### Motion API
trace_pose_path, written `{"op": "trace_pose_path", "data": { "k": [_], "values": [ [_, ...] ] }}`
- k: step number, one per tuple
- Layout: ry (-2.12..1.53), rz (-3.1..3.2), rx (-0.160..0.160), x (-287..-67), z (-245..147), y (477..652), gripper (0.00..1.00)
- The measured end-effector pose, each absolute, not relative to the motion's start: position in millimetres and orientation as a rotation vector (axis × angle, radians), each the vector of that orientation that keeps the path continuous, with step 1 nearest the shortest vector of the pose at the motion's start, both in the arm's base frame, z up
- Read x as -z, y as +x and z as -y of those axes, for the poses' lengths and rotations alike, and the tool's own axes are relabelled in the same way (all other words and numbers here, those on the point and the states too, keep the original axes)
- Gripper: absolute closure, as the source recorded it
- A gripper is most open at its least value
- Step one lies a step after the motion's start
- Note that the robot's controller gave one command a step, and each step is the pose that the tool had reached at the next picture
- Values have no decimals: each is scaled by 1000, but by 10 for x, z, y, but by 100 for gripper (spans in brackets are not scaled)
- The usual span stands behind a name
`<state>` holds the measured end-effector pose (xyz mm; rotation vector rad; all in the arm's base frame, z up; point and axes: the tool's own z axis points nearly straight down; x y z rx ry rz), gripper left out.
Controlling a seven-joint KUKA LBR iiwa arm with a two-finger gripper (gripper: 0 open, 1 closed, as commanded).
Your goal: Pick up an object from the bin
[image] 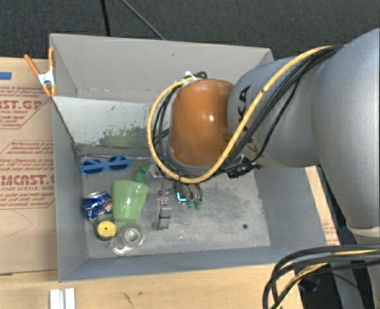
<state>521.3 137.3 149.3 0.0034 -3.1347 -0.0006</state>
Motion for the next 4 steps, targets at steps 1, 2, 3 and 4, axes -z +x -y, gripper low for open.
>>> {"op": "trace_pose_path", "data": {
  "k": [1,2,3,4],
  "values": [
    [-67,3155,17,-714,-2159,5253,0],
    [-79,3161,18,-784,-2124,5297,100],
    [-23,3151,6,-1922,-2023,5478,100],
    [27,3152,4,-2998,-1950,5523,100]
  ]
}}
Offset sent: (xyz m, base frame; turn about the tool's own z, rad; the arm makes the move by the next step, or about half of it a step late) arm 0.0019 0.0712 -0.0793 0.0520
